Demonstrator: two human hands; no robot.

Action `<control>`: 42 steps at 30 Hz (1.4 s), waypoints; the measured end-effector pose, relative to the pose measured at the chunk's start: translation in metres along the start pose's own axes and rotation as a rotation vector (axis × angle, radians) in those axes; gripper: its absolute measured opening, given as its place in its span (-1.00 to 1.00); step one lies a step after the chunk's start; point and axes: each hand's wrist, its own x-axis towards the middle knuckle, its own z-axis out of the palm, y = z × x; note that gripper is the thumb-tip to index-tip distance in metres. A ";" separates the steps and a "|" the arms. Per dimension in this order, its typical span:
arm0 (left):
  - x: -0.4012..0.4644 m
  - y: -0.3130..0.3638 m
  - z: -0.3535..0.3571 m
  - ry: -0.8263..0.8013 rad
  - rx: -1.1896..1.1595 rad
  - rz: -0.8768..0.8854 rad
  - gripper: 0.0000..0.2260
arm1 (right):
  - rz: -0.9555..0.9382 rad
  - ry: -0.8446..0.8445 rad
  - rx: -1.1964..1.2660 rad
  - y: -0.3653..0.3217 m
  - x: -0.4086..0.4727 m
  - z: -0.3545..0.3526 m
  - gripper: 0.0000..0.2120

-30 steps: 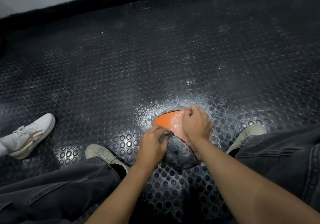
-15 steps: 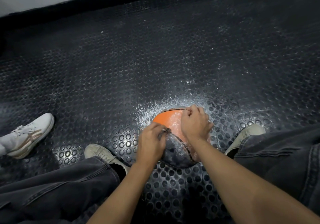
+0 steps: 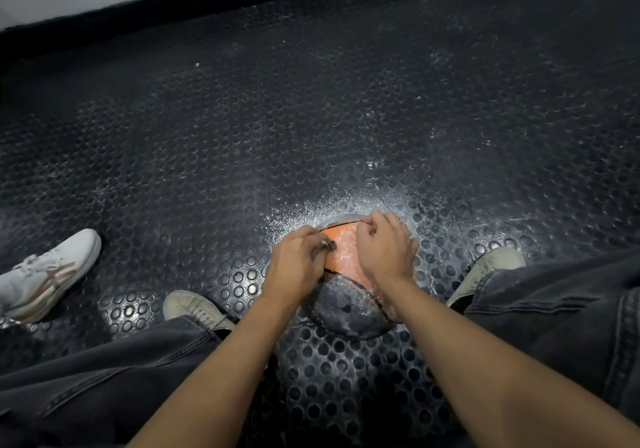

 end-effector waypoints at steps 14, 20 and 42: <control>-0.016 0.008 -0.001 -0.127 -0.002 0.147 -0.89 | 0.154 0.038 0.024 -0.008 0.008 0.002 -0.80; 0.018 0.004 0.002 -0.083 0.014 0.010 -0.88 | 0.118 0.020 -0.028 -0.009 0.006 0.001 -0.78; 0.012 0.009 0.006 -0.086 0.038 -0.021 -0.87 | 0.104 0.007 -0.023 -0.002 0.006 0.001 -0.78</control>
